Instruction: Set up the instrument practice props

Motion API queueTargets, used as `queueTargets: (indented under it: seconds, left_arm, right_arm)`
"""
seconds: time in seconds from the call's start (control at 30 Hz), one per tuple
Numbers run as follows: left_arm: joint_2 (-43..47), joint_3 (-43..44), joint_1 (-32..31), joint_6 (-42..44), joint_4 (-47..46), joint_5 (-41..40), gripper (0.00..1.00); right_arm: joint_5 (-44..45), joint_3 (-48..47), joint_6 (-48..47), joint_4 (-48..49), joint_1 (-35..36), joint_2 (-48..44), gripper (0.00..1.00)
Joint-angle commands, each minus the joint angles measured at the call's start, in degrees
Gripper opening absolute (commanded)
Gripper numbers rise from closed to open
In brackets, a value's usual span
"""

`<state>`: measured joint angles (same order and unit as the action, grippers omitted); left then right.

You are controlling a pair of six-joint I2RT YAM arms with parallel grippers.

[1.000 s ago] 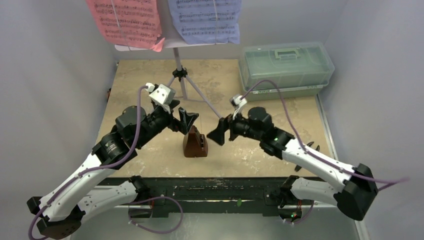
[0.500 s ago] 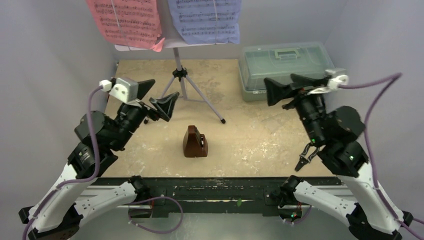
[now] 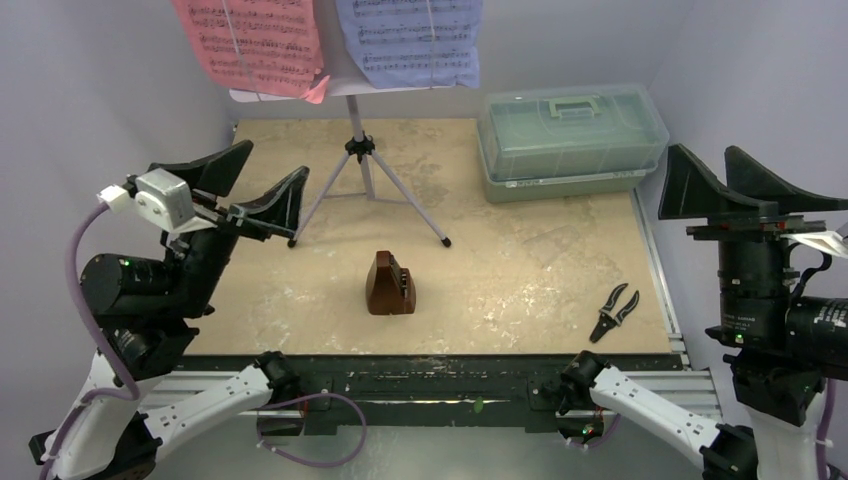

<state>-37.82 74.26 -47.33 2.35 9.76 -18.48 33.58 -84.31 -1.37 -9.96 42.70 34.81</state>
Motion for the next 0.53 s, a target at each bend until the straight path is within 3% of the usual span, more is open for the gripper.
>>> queueTargets:
  seconds: [0.0, 0.33, 0.5]
  left_arm:
    - [1.3, 3.3, 0.0, 2.8, -1.6, -1.6, 0.90]
    - [2.0, 2.9, 0.0, 2.9, -0.8, -1.7, 0.90]
    - [2.1, 2.7, 0.0, 3.0, -0.5, -1.7, 0.90]
  right_arm:
    - [2.6, 0.0, -1.3, -0.1, 0.1, 1.0, 0.99]
    - [2.7, 1.1, -1.5, 0.0, 0.1, -0.1, 0.99]
    - [6.2, 7.5, -6.2, 7.1, 0.1, -3.3, 0.99]
